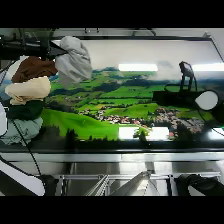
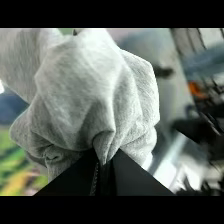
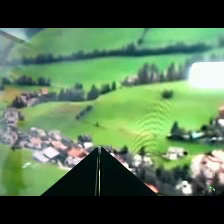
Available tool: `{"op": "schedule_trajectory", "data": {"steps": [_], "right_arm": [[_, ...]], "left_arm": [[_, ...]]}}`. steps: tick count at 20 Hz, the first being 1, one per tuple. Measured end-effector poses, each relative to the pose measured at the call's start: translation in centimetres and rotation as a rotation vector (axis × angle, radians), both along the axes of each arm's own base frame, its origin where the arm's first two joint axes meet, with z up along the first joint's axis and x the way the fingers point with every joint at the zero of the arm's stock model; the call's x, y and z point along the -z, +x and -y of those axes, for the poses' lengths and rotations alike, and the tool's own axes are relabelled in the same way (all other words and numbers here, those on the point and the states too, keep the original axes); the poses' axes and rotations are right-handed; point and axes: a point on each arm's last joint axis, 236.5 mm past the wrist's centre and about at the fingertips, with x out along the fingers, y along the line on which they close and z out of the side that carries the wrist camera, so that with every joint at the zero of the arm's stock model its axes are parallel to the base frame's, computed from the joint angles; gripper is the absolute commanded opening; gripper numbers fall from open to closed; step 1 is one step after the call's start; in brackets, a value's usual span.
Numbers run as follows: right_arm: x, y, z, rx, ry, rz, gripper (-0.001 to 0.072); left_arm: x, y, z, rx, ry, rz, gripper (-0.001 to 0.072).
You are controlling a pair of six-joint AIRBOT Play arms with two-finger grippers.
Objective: Fold the shirts.
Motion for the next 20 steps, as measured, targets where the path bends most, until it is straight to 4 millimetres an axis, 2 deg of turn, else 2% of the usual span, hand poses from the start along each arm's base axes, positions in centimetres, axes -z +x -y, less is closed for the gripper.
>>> {"op": "schedule_trajectory", "data": {"steps": [2, 3, 4, 5, 6, 8, 10, 14, 17, 20], "right_arm": [[-2.2, 0.2, 0.3, -0.025, -0.009, 0.007, 0.0015], [-2.9, 0.1, 0.5, -0.036, -0.013, 0.001, 0.0025], [-3.3, -0.2, 0.7, -0.046, -0.017, -0.011, 0.0192], [-3.5, -0.6, 0.8, -0.056, -0.022, -0.029, 0.0481], [-3.5, -1.0, 0.9, -0.067, -0.027, -0.050, 0.0522], [-3.2, -1.9, 1.0, -0.086, -0.034, -0.095, 0.0501], [-3.0, -2.5, 1.0, -0.100, -0.038, -0.121, 0.0501], [-1.7, -3.3, 0.2, -0.126, -0.025, -0.181, 0.0501], [1.2, -4.3, -1.9, -0.172, 0.002, -0.261, 0.0500], [4.4, -5.3, -4.6, -0.236, 0.023, -0.341, 0.0501]], "left_arm": [[-1.5, -3.5, 3.8, 0.108, -0.025, -0.024, 0.0022], [-1.5, -5.0, 5.5, 0.152, -0.027, -0.046, 0.0082], [-1.1, -6.6, 7.1, 0.197, -0.017, -0.071, 0.0351], [-0.4, -8.0, 8.5, 0.236, 0.001, -0.100, 0.0628], [1.0, -9.4, 9.7, 0.273, 0.033, -0.135, 0.0712], [4.4, -11.4, 11.1, 0.318, 0.128, -0.197, 0.0711], [7.5, -12.6, 10.8, 0.334, 0.241, -0.237, 0.0711], [13.0, -13.5, 6.5, 0.293, 0.489, -0.343, 0.0710], [17.3, -15.5, 3.4, 0.270, 0.577, -0.481, 0.0710], [22.2, -18.4, 1.5, 0.245, 0.610, -0.621, 0.0709]]}}
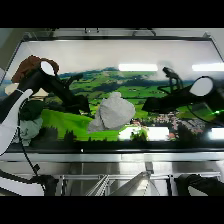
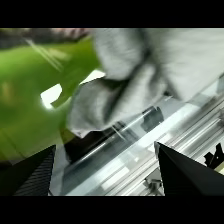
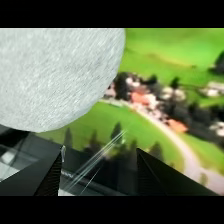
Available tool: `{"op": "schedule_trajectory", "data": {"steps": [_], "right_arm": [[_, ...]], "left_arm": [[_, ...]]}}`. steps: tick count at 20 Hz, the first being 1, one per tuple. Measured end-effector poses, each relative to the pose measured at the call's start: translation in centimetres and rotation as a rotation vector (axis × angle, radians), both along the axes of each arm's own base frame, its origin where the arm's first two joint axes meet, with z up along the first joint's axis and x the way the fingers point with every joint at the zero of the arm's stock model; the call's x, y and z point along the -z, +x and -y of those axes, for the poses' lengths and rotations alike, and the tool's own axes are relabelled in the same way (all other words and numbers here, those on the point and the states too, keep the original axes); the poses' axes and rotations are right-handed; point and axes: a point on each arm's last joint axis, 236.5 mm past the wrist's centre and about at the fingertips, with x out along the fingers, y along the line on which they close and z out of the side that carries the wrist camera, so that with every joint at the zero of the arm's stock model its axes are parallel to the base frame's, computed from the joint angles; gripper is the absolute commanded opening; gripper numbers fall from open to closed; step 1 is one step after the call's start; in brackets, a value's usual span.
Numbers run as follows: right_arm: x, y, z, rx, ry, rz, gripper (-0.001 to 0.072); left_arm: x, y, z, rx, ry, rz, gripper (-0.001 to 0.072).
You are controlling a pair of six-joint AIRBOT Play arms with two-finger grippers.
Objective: Fold the shirts.
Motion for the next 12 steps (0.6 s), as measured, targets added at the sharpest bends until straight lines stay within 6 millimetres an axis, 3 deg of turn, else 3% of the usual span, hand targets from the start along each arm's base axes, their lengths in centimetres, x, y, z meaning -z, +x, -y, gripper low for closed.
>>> {"op": "schedule_trajectory", "data": {"steps": [2, 4, 8, 9, 11, 12], "right_arm": [[1.7, -0.4, -1.7, -0.030, 0.019, -0.037, 0.0501], [3.0, -0.4, -2.8, -0.038, 0.036, -0.059, 0.0501], [4.5, 0.0, -3.7, -0.037, 0.049, -0.075, 0.0500], [4.9, 0.3, -3.8, -0.032, 0.048, -0.071, 0.0501], [5.9, 1.2, -3.8, -0.016, 0.042, -0.054, 0.0500], [6.4, 1.7, -3.8, -0.010, 0.038, -0.045, 0.0497]], "left_arm": [[2.6, -1.1, -0.5, -0.027, 0.009, -0.020, 0.0702], [4.0, -1.5, 0.3, -0.055, -0.035, -0.006, 0.0692], [4.4, -1.7, 3.5, -0.095, -0.170, 0.026, 0.0689], [4.5, -1.7, 4.1, -0.094, -0.185, 0.034, 0.0596], [5.4, -1.7, 5.0, -0.079, -0.186, 0.058, 0.0122], [5.9, -1.8, 5.2, -0.066, -0.175, 0.065, 0.0010]]}}
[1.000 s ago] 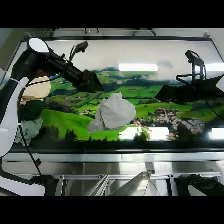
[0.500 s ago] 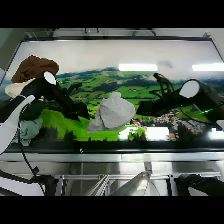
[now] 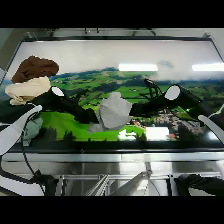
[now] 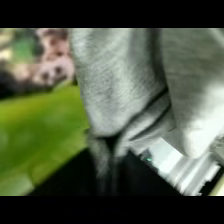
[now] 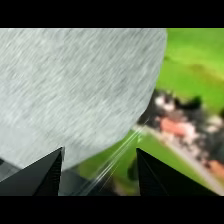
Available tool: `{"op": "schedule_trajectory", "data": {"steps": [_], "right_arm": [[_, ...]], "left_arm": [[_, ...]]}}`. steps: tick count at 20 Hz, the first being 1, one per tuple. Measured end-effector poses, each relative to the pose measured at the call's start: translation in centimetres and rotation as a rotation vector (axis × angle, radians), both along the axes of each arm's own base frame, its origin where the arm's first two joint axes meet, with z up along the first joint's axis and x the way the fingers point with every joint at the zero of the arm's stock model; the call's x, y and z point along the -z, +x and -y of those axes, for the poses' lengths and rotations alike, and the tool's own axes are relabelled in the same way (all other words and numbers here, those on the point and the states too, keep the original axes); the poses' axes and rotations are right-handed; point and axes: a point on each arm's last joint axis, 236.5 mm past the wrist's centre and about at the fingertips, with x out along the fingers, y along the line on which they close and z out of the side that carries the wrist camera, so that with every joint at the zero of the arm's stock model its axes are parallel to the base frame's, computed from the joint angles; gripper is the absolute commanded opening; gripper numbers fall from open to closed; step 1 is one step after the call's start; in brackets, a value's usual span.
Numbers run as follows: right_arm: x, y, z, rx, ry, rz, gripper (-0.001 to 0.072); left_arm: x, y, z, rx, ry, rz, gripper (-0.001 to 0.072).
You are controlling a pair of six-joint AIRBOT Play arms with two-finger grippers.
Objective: Fold the shirts.
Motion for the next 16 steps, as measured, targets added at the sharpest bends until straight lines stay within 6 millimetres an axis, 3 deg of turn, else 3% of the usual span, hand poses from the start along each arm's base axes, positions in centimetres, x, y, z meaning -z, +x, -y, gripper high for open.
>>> {"op": "schedule_trajectory", "data": {"steps": [1, 3, 6, 9, 12, 14, 16], "right_arm": [[0.6, 0.5, 0.0, 0.007, -0.005, 0.010, 0.0384], [1.5, 1.2, 0.1, 0.013, -0.012, 0.026, 0.0020], [1.8, 2.6, 0.2, 0.005, -0.013, 0.074, 0.0010], [-0.5, 4.4, -0.2, -0.019, 0.028, 0.149, 0.0009], [-7.4, 6.4, -0.8, -0.048, 0.117, 0.291, 0.0010], [-14.8, 7.1, -0.9, -0.063, 0.185, 0.443, 0.0011], [-23.3, 6.6, -0.1, -0.073, 0.234, 0.638, 0.0011]], "left_arm": [[-0.1, -0.1, 0.5, 0.010, -0.010, 0.003, 0.0013], [-0.2, -0.2, 1.1, 0.022, -0.024, 0.002, 0.0013], [-1.5, -0.1, 1.2, 0.024, -0.047, 0.015, 0.0013], [-4.4, 0.6, 0.7, 0.003, -0.088, 0.052, 0.0013], [-10.9, 1.8, 0.8, -0.061, -0.230, 0.121, 0.0011], [-17.9, 2.9, 1.1, -0.097, -0.378, 0.219, 0.0011], [-26.0, 3.3, 0.9, -0.102, -0.514, 0.371, 0.0014]]}}
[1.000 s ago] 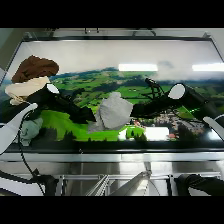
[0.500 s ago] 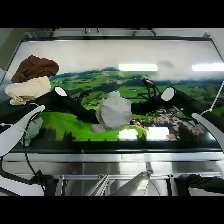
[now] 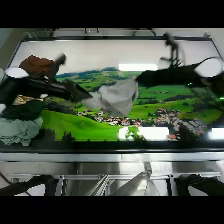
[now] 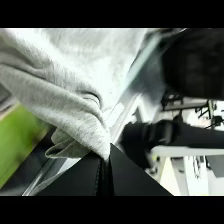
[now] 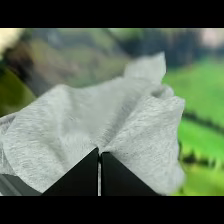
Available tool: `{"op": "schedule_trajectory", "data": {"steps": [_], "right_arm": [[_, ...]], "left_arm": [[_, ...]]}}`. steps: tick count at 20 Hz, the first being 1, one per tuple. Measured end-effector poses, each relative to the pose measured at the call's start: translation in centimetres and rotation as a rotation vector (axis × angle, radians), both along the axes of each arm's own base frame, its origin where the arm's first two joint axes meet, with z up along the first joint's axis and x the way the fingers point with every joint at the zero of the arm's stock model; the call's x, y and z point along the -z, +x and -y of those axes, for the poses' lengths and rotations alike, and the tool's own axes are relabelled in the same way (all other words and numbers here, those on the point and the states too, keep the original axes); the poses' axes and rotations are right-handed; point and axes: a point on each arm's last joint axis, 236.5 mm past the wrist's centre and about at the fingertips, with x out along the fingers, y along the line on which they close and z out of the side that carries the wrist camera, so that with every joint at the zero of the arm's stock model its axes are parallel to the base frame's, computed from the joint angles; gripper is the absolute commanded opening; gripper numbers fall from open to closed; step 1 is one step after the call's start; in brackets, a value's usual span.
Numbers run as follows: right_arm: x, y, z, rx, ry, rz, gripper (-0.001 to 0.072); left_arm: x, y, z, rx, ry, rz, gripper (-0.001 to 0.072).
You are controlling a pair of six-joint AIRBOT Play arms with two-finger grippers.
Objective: Fold the shirts.
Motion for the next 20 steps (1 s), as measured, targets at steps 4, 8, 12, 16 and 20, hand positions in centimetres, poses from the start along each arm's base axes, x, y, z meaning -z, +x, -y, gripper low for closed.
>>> {"op": "schedule_trajectory", "data": {"steps": [4, 8, 12, 16, 20], "right_arm": [[-14.2, -4.0, 3.8, 0.083, 0.072, 0.357, 0.0011], [-18.7, -7.0, 6.0, 0.128, 0.077, 0.479, 0.0011], [-14.9, -5.7, 6.0, 0.105, 0.035, 0.375, 0.0012], [-5.6, -1.5, 4.9, 0.068, -0.003, 0.138, 0.0423], [3.9, 1.7, 4.8, 0.046, -0.041, -0.084, 0.0462]], "left_arm": [[-13.4, -2.5, -1.2, -0.023, -0.073, 0.353, 0.0021], [-16.2, -4.8, -2.5, -0.079, 0.040, 0.466, 0.0022], [-12.8, -5.0, -3.4, -0.124, 0.109, 0.388, 0.0021], [-5.8, -3.6, -4.0, -0.139, 0.138, 0.209, 0.0235], [2.0, -1.6, -4.9, -0.157, 0.162, 0.018, 0.0709]]}}
